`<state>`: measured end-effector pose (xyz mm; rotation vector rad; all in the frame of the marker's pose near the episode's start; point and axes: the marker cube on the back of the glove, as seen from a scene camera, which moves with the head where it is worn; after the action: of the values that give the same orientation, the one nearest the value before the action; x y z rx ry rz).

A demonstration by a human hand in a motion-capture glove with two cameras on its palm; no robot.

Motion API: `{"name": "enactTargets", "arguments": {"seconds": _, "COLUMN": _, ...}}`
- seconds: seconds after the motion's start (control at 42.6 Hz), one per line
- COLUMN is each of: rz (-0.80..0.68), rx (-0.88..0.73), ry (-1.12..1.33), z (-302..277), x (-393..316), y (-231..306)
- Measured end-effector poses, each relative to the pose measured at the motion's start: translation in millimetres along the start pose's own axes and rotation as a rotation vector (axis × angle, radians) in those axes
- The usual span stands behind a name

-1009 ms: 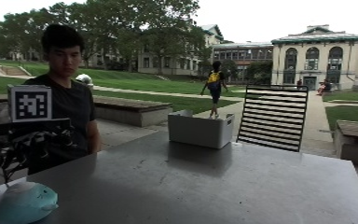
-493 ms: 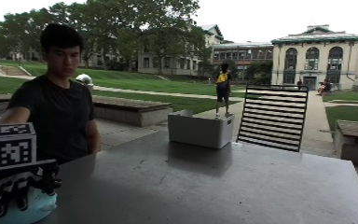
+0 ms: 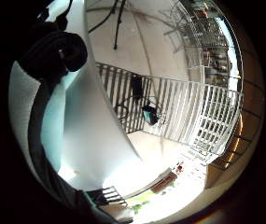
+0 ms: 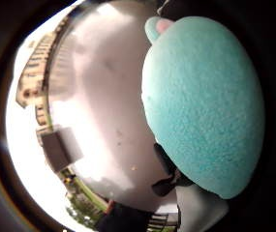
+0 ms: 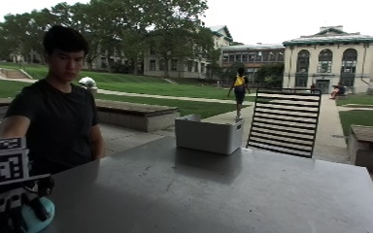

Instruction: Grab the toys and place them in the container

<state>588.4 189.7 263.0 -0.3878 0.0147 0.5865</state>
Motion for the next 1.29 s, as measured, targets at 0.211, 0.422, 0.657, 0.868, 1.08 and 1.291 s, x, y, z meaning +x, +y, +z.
{"name": "enactTargets", "arguments": {"seconds": 0.211, "rz": 0.006, "rx": 0.064, "ry": 0.013, "z": -7.6, "x": -5.6, "y": -1.7}}
{"name": "enactTargets", "arguments": {"seconds": 0.422, "rz": 0.016, "rx": 0.151, "ry": 0.056, "z": -29.6, "x": -19.6, "y": 2.2}}
{"name": "enactTargets", "arguments": {"seconds": 0.657, "rz": 0.021, "rx": 0.223, "ry": 0.032, "z": -109.1, "x": -38.8, "y": 17.3}}
{"name": "enactTargets", "arguments": {"seconds": 0.868, "rz": 0.002, "rx": 0.359, "ry": -0.002, "z": -199.4, "x": -69.8, "y": 36.7}}
{"name": "enactTargets", "arguments": {"seconds": 1.08, "rz": -0.066, "rx": 0.418, "ry": -0.029, "z": -284.9, "x": -133.1, "y": 76.0}}
{"name": "enactTargets", "arguments": {"seconds": 1.291, "rz": -0.145, "rx": 0.496, "ry": -0.014, "z": -337.8, "x": -214.7, "y": 106.8}}
